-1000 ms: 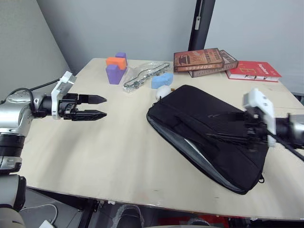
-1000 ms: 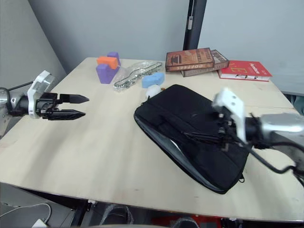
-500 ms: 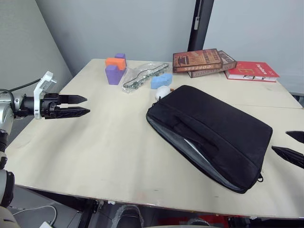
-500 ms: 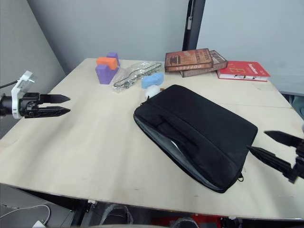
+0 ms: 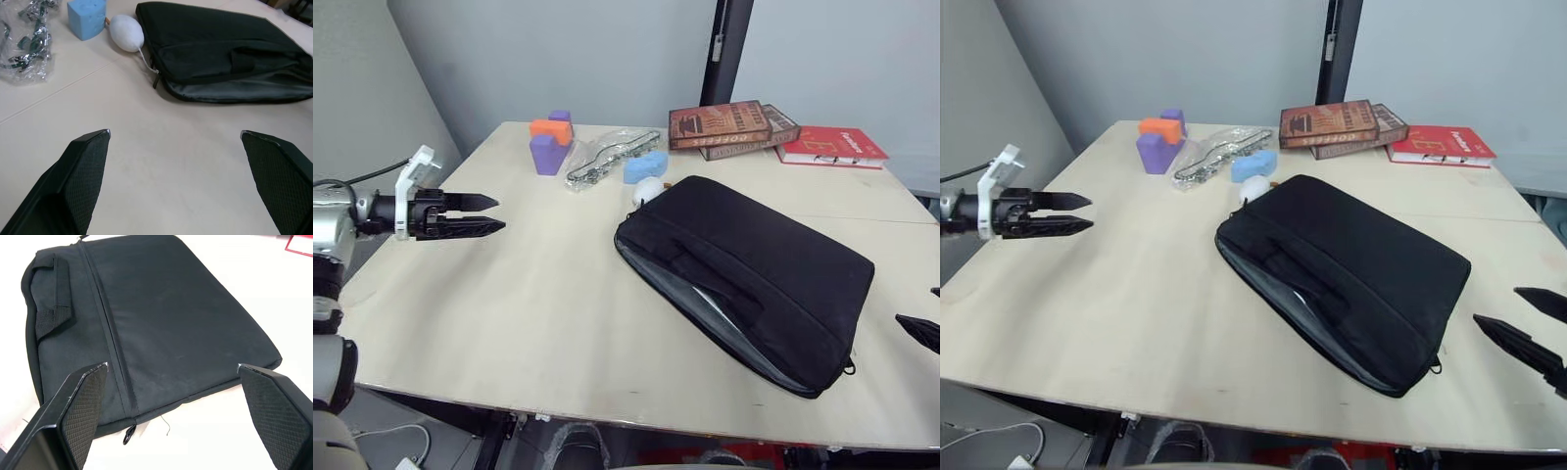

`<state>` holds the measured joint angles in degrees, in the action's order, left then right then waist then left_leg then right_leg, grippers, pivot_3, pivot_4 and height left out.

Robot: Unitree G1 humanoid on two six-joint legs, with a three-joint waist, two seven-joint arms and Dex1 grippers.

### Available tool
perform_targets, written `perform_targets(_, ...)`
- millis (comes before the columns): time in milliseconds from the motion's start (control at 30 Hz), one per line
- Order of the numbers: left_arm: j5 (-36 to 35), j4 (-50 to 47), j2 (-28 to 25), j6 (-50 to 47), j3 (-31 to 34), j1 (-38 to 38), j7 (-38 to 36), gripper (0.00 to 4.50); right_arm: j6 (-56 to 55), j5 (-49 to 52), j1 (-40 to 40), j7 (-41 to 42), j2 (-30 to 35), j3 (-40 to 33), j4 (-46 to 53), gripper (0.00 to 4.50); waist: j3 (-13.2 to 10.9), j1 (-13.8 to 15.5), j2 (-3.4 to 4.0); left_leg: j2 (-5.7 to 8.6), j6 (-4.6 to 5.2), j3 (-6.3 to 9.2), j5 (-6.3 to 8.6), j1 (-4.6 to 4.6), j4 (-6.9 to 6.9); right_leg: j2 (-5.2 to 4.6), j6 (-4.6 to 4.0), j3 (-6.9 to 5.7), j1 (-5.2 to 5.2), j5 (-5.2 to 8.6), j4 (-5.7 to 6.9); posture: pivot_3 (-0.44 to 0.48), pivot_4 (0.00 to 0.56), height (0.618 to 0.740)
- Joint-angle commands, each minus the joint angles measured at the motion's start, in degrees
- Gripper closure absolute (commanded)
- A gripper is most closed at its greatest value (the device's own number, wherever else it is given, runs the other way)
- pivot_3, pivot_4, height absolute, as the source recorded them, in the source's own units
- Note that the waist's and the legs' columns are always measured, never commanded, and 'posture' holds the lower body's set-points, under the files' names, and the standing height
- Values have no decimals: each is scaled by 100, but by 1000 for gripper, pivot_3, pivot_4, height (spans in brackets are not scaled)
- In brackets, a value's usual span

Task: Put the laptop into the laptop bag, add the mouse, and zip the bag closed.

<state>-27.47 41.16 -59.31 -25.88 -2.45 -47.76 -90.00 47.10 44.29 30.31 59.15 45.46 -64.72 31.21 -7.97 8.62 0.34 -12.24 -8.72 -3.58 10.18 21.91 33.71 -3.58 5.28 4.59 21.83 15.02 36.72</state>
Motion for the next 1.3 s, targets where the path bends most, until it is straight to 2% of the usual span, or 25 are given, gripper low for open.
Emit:
perform_targets(33,269,292,569,-11,-97,-342,-130,0,-34,214,-115,-140,249,-111,257,74,0,7,-1,0,3,-7,-5,2,1,-6,0,-3,-1,0,0,0,150,740)
perform_targets(200,662,1422,1524,-233,-167,-929,201,0,163,665,-191,-339,439,-297,811,74,0,13,-5,3,11,-11,-10,5,12,-10,13,0,-8,-8,0,0,150,740)
perform_targets(367,663,2888,2782,-651,396,-1802,1581,0,387,1822,-670,-1116,886,-269,1710,74,-2,38,-8,8,17,-11,-12,7,16,-12,67,2,-15,-39,-4,0,150,740)
perform_targets(467,722,3233,3232,-783,681,-2010,2087,0,448,2405,-879,-1613,1137,-263,1909,74,-4,40,-12,7,19,-9,-11,3,16,-12,72,1,-35,-42,-19,0,150,740)
perform_targets(567,1061,3371,3697,-750,575,-1956,2447,0,486,2832,-924,-1927,1295,-472,1899,74,-5,35,-14,7,48,-9,-19,7,14,-12,76,-1,-42,-44,-44,0,150,740)
perform_targets(800,1211,3494,4123,-726,968,-1949,3049,0,446,3114,-760,-2232,1354,-735,1886,74,-8,70,-18,7,74,-6,-14,14,12,-13,82,-10,-57,-48,-78,0,150,740)
perform_targets(900,1305,3473,4266,-842,998,-1944,2887,0,403,3083,-685,-2264,1279,-688,1865,74,-8,69,-18,7,74,-6,-14,9,15,-16,85,-9,-62,-50,-77,0,150,740)
perform_targets(1000,1445,3402,4387,-1074,830,-1978,2430,0,362,3066,-636,-2273,1241,-618,1881,74,-8,85,-18,14,76,-7,-14,5,16,-24,85,-10,-69,-50,-78,0,150,740)
perform_targets(1033,1568,3381,4399,-1075,703,-1944,2262,410,351,3025,-604,-2259,1212,-613,1850,0,-8,85,-18,16,78,-7,-13,5,16,-27,85,-9,-69,-50,-79,0,150,740)
perform_targets(1067,1646,3371,4396,-1074,646,-1915,2136,565,349,2954,-546,-2241,1151,-594,1791,0,-8,82,-18,16,80,-7,-14,6,16,-27,85,-9,-69,-50,-80,0,150,740)
perform_targets(1300,1596,3351,4359,-1135,905,-1921,2247,2991,236,2034,473,-1662,297,-225,1291,0,-8,91,-19,18,89,-3,-8,19,8,-31,88,-24,-67,-52,-113,0,150,740)
